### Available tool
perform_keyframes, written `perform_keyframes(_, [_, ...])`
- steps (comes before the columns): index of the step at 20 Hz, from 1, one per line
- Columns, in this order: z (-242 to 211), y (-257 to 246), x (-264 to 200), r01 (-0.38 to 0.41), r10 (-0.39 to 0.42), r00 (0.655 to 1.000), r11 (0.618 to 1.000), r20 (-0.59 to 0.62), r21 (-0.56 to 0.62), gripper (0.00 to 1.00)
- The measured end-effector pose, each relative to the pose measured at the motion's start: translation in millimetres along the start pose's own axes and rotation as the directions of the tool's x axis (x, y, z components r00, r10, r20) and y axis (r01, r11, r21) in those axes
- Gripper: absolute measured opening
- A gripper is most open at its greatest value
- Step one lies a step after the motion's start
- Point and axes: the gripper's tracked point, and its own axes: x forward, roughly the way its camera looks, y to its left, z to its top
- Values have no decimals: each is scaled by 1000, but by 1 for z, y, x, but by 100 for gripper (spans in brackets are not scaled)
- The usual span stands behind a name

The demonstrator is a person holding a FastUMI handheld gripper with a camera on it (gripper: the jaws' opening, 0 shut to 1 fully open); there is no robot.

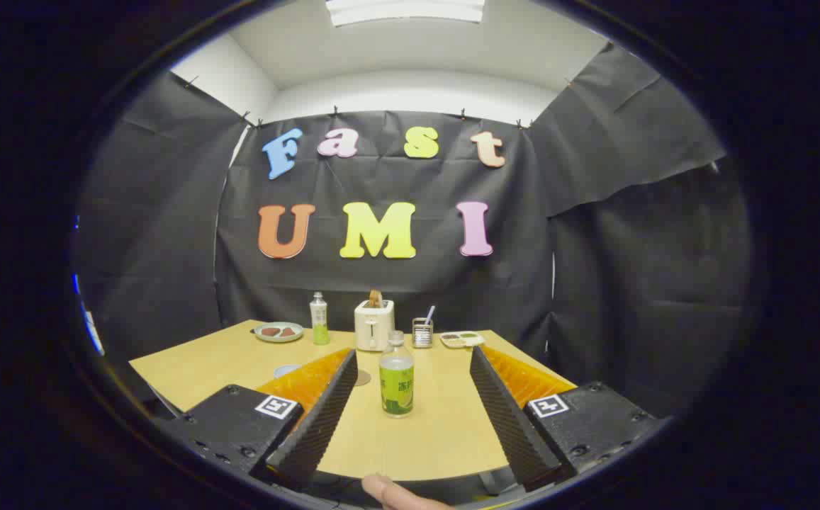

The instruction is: Take the bottle from table, then pour the juice into the cup, finally place the bottle on the coaster

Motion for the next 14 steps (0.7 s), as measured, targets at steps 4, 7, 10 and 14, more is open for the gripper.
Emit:
perform_keyframes(4, [8, -1, -4, -3, 3, 1000, 1000, 5, 11, 100])
perform_keyframes(7, [12, 3, -10, -23, 24, 1000, 999, -6, 27, 100])
perform_keyframes(10, [16, -3, -17, 3, -3, 1000, 1000, -14, -3, 100])
perform_keyframes(14, [15, -2, -16, 42, -43, 999, 999, -20, -26, 100])
